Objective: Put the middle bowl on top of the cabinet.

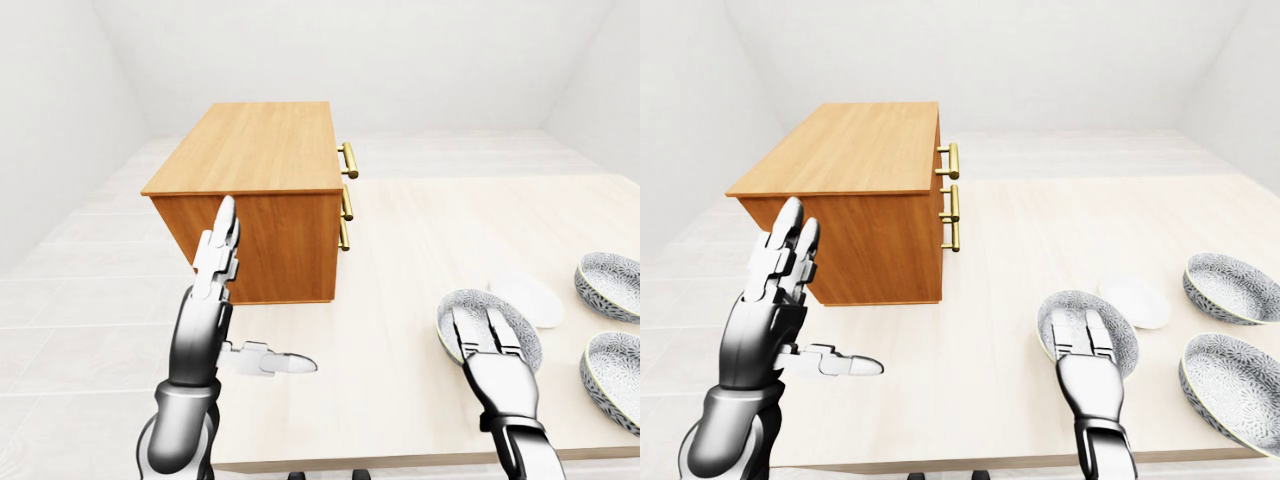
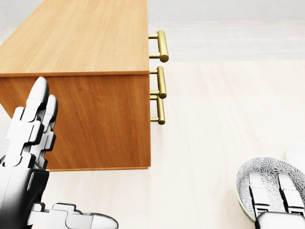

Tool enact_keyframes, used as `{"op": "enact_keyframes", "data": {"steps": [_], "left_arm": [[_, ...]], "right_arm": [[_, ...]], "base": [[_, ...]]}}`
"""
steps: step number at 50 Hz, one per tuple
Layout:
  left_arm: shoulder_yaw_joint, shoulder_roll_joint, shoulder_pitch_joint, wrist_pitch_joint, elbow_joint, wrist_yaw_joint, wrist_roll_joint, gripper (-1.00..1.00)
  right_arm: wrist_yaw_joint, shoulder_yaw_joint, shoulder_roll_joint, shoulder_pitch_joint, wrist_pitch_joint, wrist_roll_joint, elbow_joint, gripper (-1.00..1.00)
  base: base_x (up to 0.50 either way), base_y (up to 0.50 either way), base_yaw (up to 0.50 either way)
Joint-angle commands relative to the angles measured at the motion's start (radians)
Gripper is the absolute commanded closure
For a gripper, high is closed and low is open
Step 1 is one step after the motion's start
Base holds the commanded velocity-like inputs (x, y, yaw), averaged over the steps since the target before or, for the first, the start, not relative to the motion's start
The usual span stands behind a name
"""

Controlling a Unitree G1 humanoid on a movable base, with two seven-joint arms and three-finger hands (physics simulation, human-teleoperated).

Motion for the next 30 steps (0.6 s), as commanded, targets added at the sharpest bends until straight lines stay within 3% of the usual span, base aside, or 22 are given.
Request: {"op": "enact_keyframes", "data": {"steps": [1,3,21,27,30], "left_arm": [[0.004,-0.002,0.001,0.000,0.004,0.000,-0.009,-1.00],[0.004,-0.003,0.000,0.000,0.002,0.000,-0.009,-1.00],[0.000,-0.002,0.000,0.000,-0.005,-0.003,-0.007,-1.00],[-0.003,-0.001,0.002,0.000,-0.004,-0.003,-0.005,-1.00],[-0.004,0.000,0.003,0.000,0.000,-0.002,-0.004,-1.00]], "right_arm": [[0.011,-0.043,-0.010,-0.011,0.015,-0.003,0.028,-0.67],[0.005,-0.042,-0.010,-0.009,0.009,0.003,0.030,1.00],[0.018,-0.054,-0.004,0.009,0.007,-0.001,-0.007,1.00],[0.062,-0.074,0.003,0.020,0.025,-0.025,-0.092,1.00],[0.115,-0.088,0.011,0.030,0.019,-0.033,-0.189,1.00]], "base": [[0.00,0.00,0.00],[0.00,0.00,0.00],[0.00,0.00,0.00],[0.00,0.00,0.00],[0.00,0.00,0.00]]}}
